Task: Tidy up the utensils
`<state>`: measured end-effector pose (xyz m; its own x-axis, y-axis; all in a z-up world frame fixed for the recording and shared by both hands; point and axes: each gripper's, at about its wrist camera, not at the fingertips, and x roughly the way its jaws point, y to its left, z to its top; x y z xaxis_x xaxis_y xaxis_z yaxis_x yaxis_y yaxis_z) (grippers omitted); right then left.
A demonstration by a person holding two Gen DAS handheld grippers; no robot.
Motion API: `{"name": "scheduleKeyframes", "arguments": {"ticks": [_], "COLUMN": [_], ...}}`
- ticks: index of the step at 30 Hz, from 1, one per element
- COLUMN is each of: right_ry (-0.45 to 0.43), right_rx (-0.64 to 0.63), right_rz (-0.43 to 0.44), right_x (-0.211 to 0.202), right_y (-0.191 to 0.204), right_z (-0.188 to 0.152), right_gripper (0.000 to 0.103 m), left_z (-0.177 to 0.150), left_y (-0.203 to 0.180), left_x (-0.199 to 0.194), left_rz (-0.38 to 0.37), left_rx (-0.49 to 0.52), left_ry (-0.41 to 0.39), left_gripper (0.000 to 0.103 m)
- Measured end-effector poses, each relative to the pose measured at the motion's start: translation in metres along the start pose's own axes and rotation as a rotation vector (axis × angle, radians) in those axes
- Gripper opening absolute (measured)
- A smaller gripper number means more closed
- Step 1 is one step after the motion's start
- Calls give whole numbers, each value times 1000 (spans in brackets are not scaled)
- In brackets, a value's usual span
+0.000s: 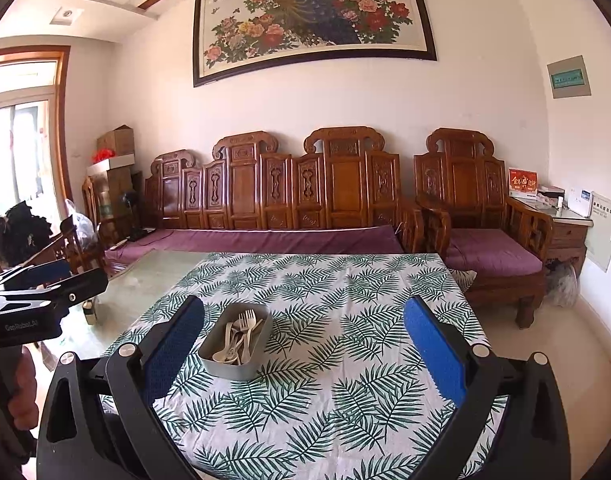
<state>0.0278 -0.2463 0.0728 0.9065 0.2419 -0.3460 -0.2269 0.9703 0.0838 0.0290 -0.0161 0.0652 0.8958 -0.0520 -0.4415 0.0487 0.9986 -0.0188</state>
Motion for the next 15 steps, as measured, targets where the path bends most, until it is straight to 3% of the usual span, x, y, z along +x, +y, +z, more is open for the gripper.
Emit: {"name": "scheduleKeyframes", "arguments": {"ticks": [15], "right_ry": [3], "right_rx": [8], "right_rz": [5], "right_x": [1], "right_y": [1], "right_z": [1], "right_gripper": [100], "left_z": [0], "left_y": [-2], "left_x": [-3], "left_rz": [-1], "left_rx": [7], "left_ry": [-6], "left_gripper": [95]}}
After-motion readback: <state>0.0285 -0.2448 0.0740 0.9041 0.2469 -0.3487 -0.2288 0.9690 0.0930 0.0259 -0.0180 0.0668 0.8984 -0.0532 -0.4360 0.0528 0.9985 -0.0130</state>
